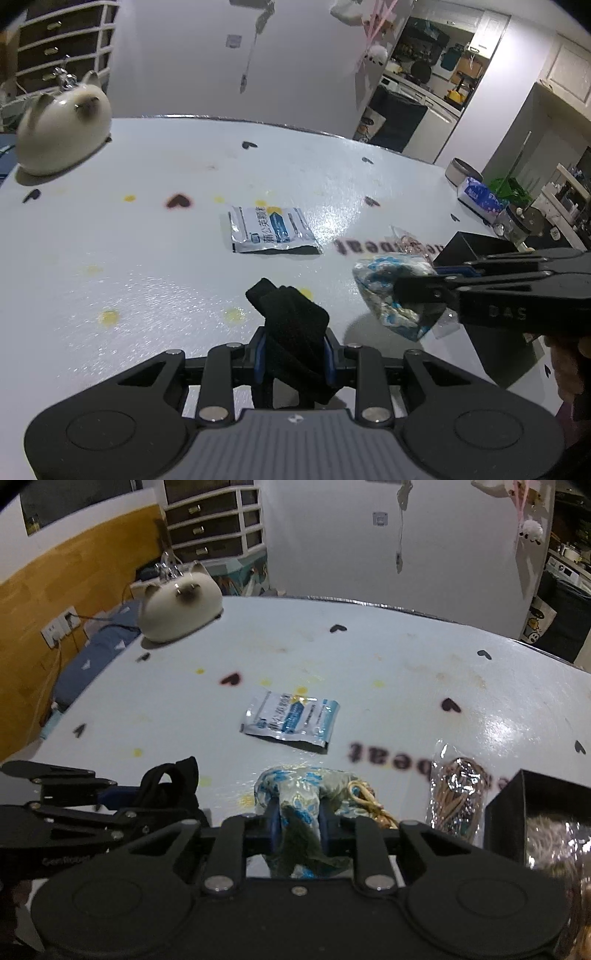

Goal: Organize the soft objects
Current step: 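Carry the black cloth and floral pouch over the box and open both tools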

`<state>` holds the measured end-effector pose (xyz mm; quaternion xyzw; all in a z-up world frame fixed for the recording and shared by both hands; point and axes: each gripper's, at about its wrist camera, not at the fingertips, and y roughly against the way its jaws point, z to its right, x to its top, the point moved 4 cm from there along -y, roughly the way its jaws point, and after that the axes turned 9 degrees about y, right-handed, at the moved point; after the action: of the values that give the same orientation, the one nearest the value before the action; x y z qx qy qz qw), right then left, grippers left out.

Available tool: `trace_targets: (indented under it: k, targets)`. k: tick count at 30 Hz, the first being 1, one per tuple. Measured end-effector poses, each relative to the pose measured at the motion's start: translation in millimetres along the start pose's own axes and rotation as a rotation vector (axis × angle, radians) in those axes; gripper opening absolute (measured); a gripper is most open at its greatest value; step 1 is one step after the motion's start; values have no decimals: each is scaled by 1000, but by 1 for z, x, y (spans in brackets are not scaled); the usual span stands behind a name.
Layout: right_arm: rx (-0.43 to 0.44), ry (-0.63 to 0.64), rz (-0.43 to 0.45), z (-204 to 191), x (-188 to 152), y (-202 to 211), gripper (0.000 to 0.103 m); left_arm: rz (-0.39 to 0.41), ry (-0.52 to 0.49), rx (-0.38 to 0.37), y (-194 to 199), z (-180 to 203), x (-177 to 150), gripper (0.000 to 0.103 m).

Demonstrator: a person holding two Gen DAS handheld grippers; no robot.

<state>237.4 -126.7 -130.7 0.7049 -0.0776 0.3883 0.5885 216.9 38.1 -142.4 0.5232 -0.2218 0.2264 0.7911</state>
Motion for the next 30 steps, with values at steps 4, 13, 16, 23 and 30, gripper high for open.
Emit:
trace_targets:
  k: [4, 13, 16, 23, 30]
  targets:
    - [11, -10, 49, -5, -4, 22, 21, 28, 7, 18, 15, 2, -4, 31]
    - [13, -33, 146, -4, -13, 63, 21, 104, -4, 47, 43, 17, -9, 31]
    - [13, -42, 172, -1, -17, 73, 21, 121, -8, 55, 48, 25, -9, 31]
    - [6, -57, 208, 18, -28, 93, 21, 144, -29, 58, 51, 54, -11, 31]
    - [-16, -87, 233, 54, -47, 118, 21, 160, -32, 52, 43, 95, -11, 31]
